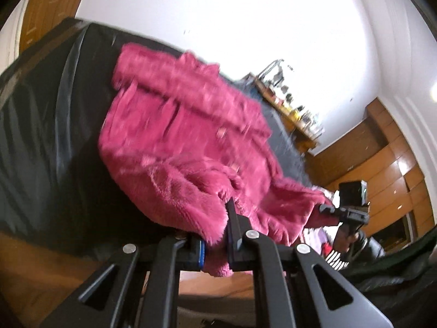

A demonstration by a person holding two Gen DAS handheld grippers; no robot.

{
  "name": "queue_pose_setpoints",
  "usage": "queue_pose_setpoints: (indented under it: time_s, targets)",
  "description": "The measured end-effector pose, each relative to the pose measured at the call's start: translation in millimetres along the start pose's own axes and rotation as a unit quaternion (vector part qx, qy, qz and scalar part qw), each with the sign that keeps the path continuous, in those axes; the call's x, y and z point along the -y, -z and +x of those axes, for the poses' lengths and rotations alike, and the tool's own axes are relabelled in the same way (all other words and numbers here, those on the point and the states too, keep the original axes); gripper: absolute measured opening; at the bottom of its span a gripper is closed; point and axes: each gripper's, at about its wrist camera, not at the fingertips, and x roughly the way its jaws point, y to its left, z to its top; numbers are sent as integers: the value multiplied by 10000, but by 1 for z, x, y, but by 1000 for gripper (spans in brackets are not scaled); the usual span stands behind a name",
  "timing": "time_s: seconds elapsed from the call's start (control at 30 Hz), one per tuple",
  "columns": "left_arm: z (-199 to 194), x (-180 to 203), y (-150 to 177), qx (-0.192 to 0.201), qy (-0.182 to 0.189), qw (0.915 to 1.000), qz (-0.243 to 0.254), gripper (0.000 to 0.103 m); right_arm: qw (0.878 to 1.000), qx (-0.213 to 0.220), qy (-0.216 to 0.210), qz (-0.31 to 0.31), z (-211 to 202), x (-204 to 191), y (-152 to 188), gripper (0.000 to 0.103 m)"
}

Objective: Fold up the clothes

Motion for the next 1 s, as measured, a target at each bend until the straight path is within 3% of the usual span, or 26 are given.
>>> queue_pose_setpoints:
  time_s: [0.33, 0.6, 0.73, 1.0]
  targets:
    - [-6, 32, -78, 636, 333, 9972, 196, 12, 9970, 580, 75, -510, -22, -28, -59, 16]
    - [11, 19, -163, 972, 507, 9940, 21, 12, 9894, 1246, 453, -588, -30, -37, -127, 16]
    - [21, 12, -205, 1120, 576, 9920, -72, 12, 9862, 1426, 627, -563, -28, -29, -169, 16]
    - [75, -19, -284, 1020, 461, 9931, -360, 12, 9817, 1592, 977, -360, -8, 5, -257, 16]
